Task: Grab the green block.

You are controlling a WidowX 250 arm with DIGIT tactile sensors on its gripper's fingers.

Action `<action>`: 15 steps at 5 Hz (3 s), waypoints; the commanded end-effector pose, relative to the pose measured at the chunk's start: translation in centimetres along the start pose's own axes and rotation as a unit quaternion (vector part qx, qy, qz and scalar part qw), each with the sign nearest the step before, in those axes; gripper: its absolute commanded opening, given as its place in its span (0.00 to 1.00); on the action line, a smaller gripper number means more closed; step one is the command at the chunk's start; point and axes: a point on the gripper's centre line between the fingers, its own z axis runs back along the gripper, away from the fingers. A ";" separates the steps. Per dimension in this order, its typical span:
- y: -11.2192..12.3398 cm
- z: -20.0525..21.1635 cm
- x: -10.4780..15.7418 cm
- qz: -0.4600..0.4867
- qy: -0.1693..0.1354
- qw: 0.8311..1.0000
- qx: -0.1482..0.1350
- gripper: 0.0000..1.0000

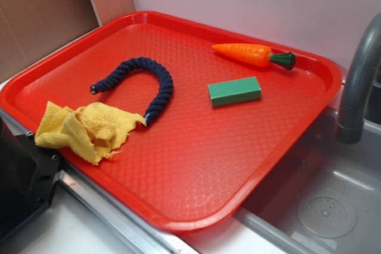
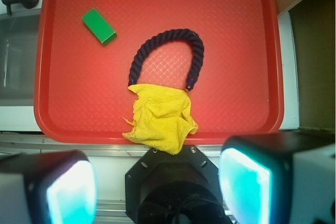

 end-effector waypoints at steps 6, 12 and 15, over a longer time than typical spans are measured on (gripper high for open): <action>-1.6 -6.6 7.8 -0.127 -0.099 0.987 -0.004 1.00; -10.1 -22.5 16.5 -0.280 -0.026 0.959 -0.030 1.00; -8.7 -21.8 15.7 -0.249 0.010 0.968 -0.002 0.00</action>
